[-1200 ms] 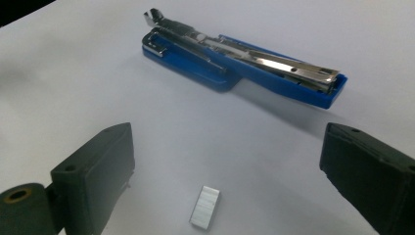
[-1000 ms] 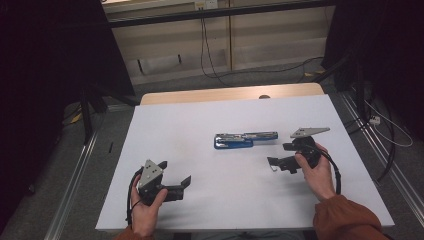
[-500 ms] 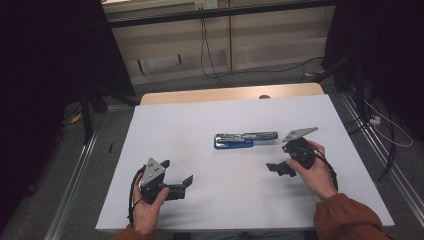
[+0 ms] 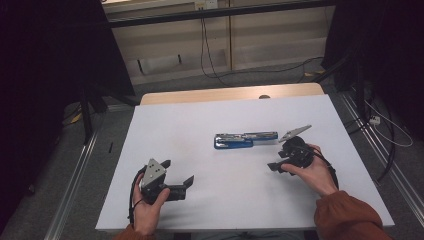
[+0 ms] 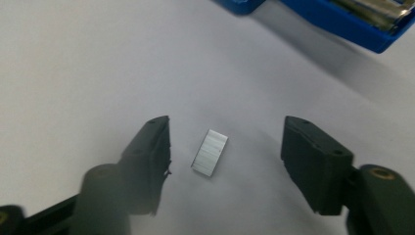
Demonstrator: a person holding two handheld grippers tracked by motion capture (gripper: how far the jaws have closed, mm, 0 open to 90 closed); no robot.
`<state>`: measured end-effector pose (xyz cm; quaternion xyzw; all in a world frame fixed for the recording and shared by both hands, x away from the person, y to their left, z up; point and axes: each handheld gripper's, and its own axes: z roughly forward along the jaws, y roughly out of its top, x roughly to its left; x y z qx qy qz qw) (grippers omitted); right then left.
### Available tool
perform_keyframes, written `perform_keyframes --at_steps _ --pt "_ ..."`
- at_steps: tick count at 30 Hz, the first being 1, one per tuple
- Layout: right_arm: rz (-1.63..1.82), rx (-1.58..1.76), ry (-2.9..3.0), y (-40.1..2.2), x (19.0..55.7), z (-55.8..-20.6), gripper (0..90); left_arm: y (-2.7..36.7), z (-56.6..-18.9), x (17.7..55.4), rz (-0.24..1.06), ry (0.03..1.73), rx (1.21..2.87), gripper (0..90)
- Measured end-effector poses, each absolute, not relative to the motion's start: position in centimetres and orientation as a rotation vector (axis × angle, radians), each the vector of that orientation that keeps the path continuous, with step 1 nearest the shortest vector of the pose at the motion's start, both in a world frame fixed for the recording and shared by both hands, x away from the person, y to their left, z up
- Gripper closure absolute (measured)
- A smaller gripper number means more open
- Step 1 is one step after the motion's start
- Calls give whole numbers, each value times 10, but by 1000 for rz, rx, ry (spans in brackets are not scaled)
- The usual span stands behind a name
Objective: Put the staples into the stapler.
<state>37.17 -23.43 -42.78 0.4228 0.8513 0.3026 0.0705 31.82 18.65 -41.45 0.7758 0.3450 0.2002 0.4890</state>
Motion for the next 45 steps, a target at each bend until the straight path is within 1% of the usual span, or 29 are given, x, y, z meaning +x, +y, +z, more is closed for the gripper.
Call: perform_keyframes --at_steps 1,7,9,10,12,14,19,26,45 --pt "905 1261 2578 -234 372 -428 409 187 -415 318 486 845 1887 43" --pt "881 1281 2593 -234 374 -430 506 188 -416 320 479 858 1887 43" --pt "870 1274 2604 -234 374 -431 555 188 -416 320 471 864 1890 42" --pt "873 1275 2606 -233 374 -432 558 188 -416 320 470 864 1894 42" --pt "865 1266 2621 -232 375 -432 601 187 -417 320 468 862 1895 42" --pt "862 1271 2631 -231 375 -433 614 187 -417 320 466 861 1897 42" --pt "844 1259 2642 -228 375 -435 687 188 -417 322 466 860 1902 42" --pt "838 1248 2654 -228 376 -435 729 187 -417 321 459 858 1900 42" --pt "767 1170 2648 -222 371 -435 742 183 -418 319 450 832 1926 45"
